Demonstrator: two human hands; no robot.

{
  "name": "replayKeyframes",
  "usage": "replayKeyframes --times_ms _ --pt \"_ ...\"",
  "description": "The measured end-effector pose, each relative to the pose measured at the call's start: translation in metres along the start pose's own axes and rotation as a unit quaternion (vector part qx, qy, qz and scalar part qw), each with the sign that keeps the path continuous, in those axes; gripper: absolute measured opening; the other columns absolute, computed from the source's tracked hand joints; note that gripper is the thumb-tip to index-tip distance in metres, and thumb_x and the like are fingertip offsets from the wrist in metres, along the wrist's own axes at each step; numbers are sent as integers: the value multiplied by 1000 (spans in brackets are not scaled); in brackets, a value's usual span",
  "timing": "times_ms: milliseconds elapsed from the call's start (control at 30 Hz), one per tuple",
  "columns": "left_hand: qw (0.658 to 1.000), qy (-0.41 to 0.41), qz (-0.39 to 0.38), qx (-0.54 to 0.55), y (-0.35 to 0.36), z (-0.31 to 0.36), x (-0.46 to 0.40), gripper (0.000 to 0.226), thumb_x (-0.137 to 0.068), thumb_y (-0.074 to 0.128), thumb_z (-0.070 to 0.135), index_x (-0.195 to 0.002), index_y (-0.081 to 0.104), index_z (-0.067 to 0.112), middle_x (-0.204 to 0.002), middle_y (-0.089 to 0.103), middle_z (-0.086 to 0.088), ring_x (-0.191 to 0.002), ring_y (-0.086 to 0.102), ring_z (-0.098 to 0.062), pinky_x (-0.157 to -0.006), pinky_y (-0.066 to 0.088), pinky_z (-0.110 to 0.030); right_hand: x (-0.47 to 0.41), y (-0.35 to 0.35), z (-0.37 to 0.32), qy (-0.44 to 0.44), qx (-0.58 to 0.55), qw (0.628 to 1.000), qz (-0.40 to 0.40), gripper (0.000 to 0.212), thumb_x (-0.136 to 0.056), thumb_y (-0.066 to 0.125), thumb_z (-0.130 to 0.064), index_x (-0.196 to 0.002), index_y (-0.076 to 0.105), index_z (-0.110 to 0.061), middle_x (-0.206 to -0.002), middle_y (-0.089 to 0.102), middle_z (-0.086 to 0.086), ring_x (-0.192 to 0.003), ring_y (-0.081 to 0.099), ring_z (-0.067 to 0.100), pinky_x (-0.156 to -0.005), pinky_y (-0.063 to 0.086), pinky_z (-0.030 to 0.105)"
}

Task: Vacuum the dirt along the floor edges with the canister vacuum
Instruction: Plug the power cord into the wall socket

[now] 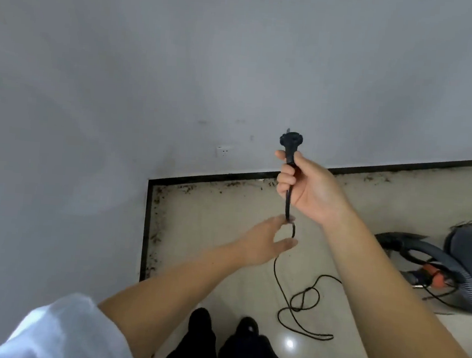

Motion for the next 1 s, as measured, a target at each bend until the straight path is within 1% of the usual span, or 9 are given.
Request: replayKeyframes --times_ms 67,133,267,500,600,700,800,900,1000 --pt "999 30 8 22 -2 -2 -17 18 -99 44 20 -109 56 11 -96 60 1 -97 55 -18 -74 35 -18 -21 2 3 -5 57 998 8 30 -102 34 -19 -99 60 -6 -62 50 -1 -42 40 5 -38 30 14" --pt "999 24 7 27 -8 -14 -37 16 -100 40 19 -91 51 13 -79 57 2 -83 55 -23 -67 37 -25 -44 -2 -1 4 114 993 31 31 -103 33 -25 -99 61 -10 -61 50 -2 -37 32 4 -35 20 14" --pt "996 -16 -25 79 -14 -51 -93 18 -97 42 21 -84 54 18 -101 65 -16 -98 61 -31 -92 45 -38 -103 -20 -5 15 196 979 53 30 -104 31 -32 -97 54 -13 -52 37 -8 -36 22 3 -35 14 16" --pt "954 -85 -47 283 -13 -155 -210 19 -91 47 15 -73 53 20 -85 56 0 -81 55 -13 -90 47 -31 -264 -77 40 42 214 972 83 26 -104 32 -29 -96 52 -14 -56 37 -5 -38 21 4 -35 16 16" --pt "970 -114 19 215 -28 -244 -267 26 -97 44 9 -74 49 20 -85 57 -1 -79 56 -12 -74 44 -11 -349 -115 85 39 192 975 104 25 -105 31 -28 -97 50 -13 -58 34 -4 -36 22 3 -33 17 15" --pt "985 -119 69 101 -34 -346 -326 31 -97 46 14 -69 47 27 -89 60 -7 -88 60 -27 -71 40 -23 -429 -161 139 16 195 975 105 24 -105 32 -27 -97 49 -13 -58 29 -5 -36 22 3 -33 17 15" --pt "995 -91 44 1 -30 -429 -379 28 -97 45 20 -70 50 25 -92 64 -15 -84 60 -33 -69 42 -29 -496 -204 188 -8 216 971 101 24 -104 33 -27 -95 50 -13 -51 27 -8 -36 20 3 -34 16 15" --pt "995 -37 6 -95 -28 -480 -422 22 -99 42 21 -79 51 20 -96 65 -13 -92 61 -31 -78 48 -35 -545 -238 220 -31 242 967 76 24 -104 32 -27 -94 49 -14 -45 26 -12 -35 19 3 -33 16 15" --pt "988 14 -26 -152 -29 -513 -453 18 -100 38 19 -89 52 14 -105 64 -13 -94 59 -25 -77 43 -31 -578 -260 240 -67 276 958 44 24 -104 32 -27 -92 48 -14 -44 24 -12 -36 18 3 -33 15 15"
Point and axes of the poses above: each hand's wrist, its own x-axis away from the middle knuckle, its own y-axis out of the palm, z = x × y, the point moved 1 cm from there along -x, towards the middle knuckle
